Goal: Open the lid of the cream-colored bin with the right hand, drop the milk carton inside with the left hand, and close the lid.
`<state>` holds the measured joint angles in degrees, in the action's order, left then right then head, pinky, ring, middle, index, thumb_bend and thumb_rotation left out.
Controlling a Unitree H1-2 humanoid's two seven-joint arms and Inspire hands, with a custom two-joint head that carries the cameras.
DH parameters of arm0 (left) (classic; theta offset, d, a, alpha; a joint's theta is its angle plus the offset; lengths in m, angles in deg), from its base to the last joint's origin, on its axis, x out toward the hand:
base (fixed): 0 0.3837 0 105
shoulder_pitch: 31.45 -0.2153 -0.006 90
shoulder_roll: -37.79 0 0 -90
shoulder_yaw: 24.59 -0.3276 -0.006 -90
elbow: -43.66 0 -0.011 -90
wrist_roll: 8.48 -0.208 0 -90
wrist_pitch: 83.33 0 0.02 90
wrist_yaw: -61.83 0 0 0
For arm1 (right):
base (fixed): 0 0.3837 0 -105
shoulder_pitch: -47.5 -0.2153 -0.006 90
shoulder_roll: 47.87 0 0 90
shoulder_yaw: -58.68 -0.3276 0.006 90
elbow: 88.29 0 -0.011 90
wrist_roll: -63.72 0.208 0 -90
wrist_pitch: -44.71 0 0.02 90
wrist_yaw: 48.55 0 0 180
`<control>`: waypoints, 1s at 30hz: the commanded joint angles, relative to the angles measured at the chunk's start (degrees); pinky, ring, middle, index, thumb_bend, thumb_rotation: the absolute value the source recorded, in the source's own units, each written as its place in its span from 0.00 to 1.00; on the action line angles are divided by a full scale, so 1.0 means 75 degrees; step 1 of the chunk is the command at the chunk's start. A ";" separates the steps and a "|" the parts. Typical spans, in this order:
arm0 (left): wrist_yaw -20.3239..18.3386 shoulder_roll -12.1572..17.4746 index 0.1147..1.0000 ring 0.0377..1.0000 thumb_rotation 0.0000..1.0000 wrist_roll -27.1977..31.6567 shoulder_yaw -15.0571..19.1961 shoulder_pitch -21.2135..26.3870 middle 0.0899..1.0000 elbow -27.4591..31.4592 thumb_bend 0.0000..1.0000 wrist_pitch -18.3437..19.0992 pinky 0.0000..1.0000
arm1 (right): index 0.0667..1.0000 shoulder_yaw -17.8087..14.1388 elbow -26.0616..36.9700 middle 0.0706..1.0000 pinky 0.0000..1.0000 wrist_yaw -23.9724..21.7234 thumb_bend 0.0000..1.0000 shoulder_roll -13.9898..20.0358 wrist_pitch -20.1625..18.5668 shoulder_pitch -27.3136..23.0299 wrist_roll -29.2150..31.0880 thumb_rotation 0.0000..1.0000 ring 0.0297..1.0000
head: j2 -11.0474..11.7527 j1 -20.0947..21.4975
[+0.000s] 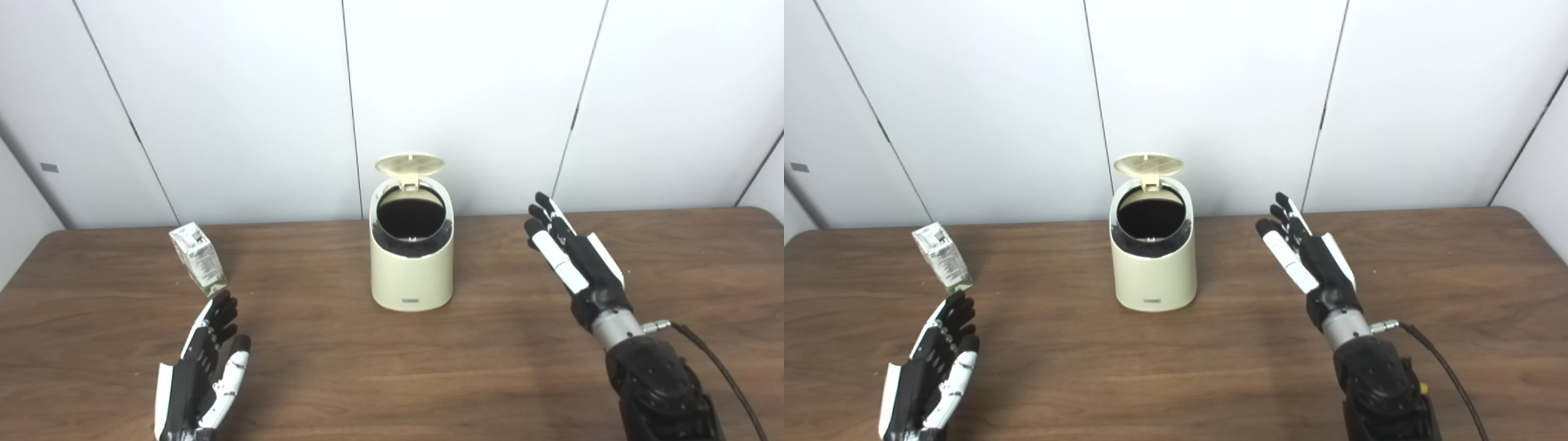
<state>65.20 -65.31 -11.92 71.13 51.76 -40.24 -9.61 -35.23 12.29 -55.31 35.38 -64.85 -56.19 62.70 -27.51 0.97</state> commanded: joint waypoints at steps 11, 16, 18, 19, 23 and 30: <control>0.0016 -0.0048 0.93 0.91 0.31 0.0012 -0.0031 -0.0437 0.89 -0.0185 0.36 0.0353 0.87 | 0.99 -0.0234 0.0639 1.00 1.00 0.0068 0.56 -0.0445 0.0942 0.1159 0.1045 0.93 0.99 | -0.0082 -0.0006; 0.0138 -0.0068 0.92 0.89 0.22 -0.0359 -0.0056 -0.0461 0.87 -0.0105 0.37 0.0432 0.88 | 0.99 -0.0298 0.0531 1.00 1.00 0.0116 0.58 -0.0641 0.1370 0.1406 0.1196 0.96 1.00 | -0.0097 -0.0046; 0.0144 -0.0091 0.92 0.89 0.21 -0.0344 -0.0040 -0.0452 0.87 -0.0103 0.38 0.0474 0.89 | 0.99 -0.0345 0.0483 1.00 1.00 0.0137 0.58 -0.0703 0.1436 0.1446 0.1288 0.99 1.00 | -0.0109 -0.0065; 0.0145 -0.0104 0.92 0.89 0.22 -0.0326 -0.0031 -0.0446 0.87 -0.0107 0.39 0.0495 0.87 | 0.99 -0.0371 0.0458 1.00 1.00 0.0145 0.57 -0.0725 0.1454 0.1456 0.1340 0.99 1.00 | -0.0109 -0.0070; 0.0142 -0.0106 0.92 0.88 0.25 -0.0312 -0.0027 -0.0415 0.87 -0.0205 0.40 0.0399 0.85 | 0.99 -0.0411 0.0313 1.00 1.00 0.0142 0.56 -0.0737 0.1668 0.1509 0.1439 1.00 1.00 | -0.0101 -0.0127; 0.0198 -0.0124 0.92 0.90 0.27 -0.0319 0.0024 -0.0387 0.87 -0.0190 0.44 0.0408 0.88 | 0.99 -0.0417 0.0192 1.00 1.00 0.0219 0.55 -0.0672 0.1952 0.1535 0.1344 1.00 1.00 | -0.0118 -0.0302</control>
<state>65.82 -65.50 -14.22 71.43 51.45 -39.19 -5.86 -38.00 13.06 -53.90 30.04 -53.29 -43.44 72.41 -28.39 -1.23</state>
